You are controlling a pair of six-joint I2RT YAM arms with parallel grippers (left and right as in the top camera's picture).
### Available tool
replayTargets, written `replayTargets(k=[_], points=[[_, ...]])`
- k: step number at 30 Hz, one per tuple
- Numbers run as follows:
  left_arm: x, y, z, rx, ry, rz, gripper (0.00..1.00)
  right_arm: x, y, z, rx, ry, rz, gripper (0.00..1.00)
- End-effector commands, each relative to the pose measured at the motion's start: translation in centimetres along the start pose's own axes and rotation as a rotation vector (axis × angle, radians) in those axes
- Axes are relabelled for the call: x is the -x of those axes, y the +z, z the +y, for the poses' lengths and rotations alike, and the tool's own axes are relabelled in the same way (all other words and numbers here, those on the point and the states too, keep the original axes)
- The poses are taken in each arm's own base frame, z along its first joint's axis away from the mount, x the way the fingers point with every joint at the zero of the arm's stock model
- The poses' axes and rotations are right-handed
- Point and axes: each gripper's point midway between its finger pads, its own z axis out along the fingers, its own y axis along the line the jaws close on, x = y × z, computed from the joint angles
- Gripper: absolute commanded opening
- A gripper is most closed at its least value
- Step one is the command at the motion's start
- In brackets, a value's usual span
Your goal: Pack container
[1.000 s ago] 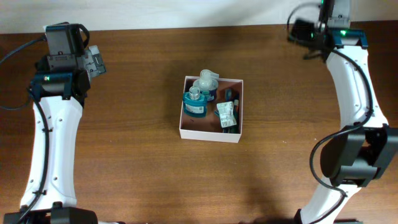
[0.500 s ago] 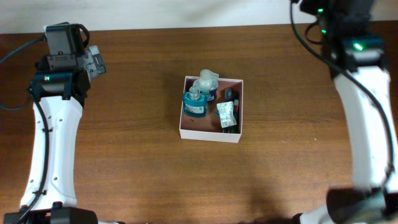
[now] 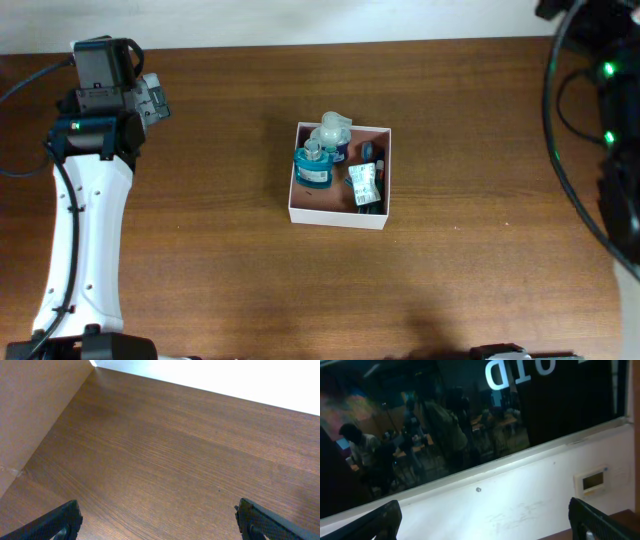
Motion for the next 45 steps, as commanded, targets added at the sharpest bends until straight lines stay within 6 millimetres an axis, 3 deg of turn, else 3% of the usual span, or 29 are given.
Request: replayTargets(k=[1,11,24,31,36,45], points=[[0.1,0.0,0.3,0.011,-0.001,-0.004,0.99,0.1,-2.8,-0.8,-0.012,0.003,-0.012,0.99],[0.1,0.0,0.3,0.011,-0.001,-0.004,0.99,-5.4,-7.9,-3.5,-0.003,0.01,-0.04,0.98],[0.1,0.0,0.3,0.011,-0.001,-0.004,0.99,-18.8,-10.1,-7.8,-0.001,0.018,-0.029,0.99],[0.1,0.0,0.3,0.011,-0.001,-0.004,0.99,-24.4,-10.5,-9.0,0.04,0.027,-0.069,0.98],[0.1,0.0,0.3,0.011,-0.001,-0.004,0.99,-26.7,-11.2,-9.2,0.083,0.035,-0.105,0.98],[0.1,0.0,0.3,0.011,-0.001,-0.004,0.99,-26.8,-12.9,-9.5,0.1,0.04,-0.133,0.99]])
